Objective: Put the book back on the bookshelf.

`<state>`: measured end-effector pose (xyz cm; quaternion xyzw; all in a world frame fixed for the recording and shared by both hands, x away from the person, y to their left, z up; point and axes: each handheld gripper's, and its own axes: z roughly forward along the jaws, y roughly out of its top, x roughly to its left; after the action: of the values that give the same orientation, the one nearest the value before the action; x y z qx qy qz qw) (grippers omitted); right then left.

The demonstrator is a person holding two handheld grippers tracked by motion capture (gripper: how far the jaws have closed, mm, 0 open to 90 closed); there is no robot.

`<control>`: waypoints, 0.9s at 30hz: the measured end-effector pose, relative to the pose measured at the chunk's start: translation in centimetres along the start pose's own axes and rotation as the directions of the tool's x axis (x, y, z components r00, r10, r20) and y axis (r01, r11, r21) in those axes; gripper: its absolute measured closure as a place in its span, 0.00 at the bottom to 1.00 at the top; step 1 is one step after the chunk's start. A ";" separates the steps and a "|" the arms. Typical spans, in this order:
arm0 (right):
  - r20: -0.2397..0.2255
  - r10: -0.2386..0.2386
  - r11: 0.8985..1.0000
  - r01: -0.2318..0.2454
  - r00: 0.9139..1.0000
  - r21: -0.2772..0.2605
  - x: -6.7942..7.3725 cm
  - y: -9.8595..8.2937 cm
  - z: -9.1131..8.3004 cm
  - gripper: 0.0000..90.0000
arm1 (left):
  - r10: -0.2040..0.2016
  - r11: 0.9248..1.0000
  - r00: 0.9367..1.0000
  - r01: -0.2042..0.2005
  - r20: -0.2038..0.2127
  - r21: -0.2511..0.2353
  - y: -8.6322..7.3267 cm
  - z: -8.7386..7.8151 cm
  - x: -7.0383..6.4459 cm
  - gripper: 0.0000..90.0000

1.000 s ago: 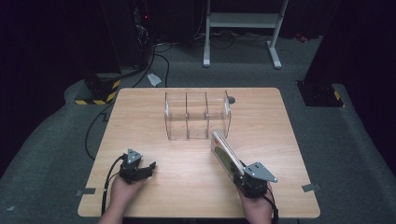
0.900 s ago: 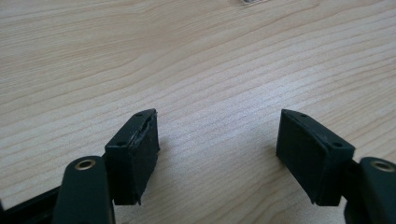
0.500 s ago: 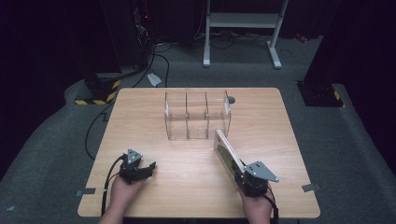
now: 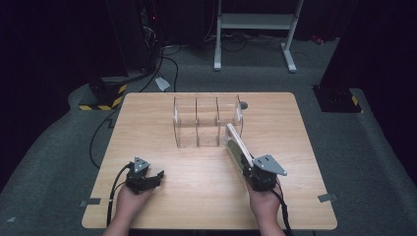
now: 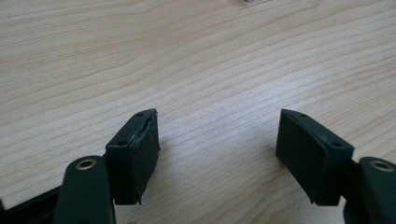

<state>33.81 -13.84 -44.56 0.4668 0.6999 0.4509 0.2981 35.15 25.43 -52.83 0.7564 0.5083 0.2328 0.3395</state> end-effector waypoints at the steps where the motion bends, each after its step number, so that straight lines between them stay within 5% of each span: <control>1: 0.009 -0.005 1.000 0.005 1.000 -0.004 0.0 0.3 0.4 0.84 | 0.000 1.000 1.000 0.000 0.000 0.000 0.0 0.0 0.0 0.34; 27: 0.156 -0.019 0.999 0.024 0.988 -0.034 0.6 3.6 7.6 0.84 | 0.003 1.000 1.000 -0.003 0.004 -0.002 0.0 0.0 0.0 0.33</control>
<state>41.35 -10.06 -44.43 0.4876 0.6715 0.4222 0.3648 35.14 25.45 -52.84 0.7573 0.5061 0.2323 0.3411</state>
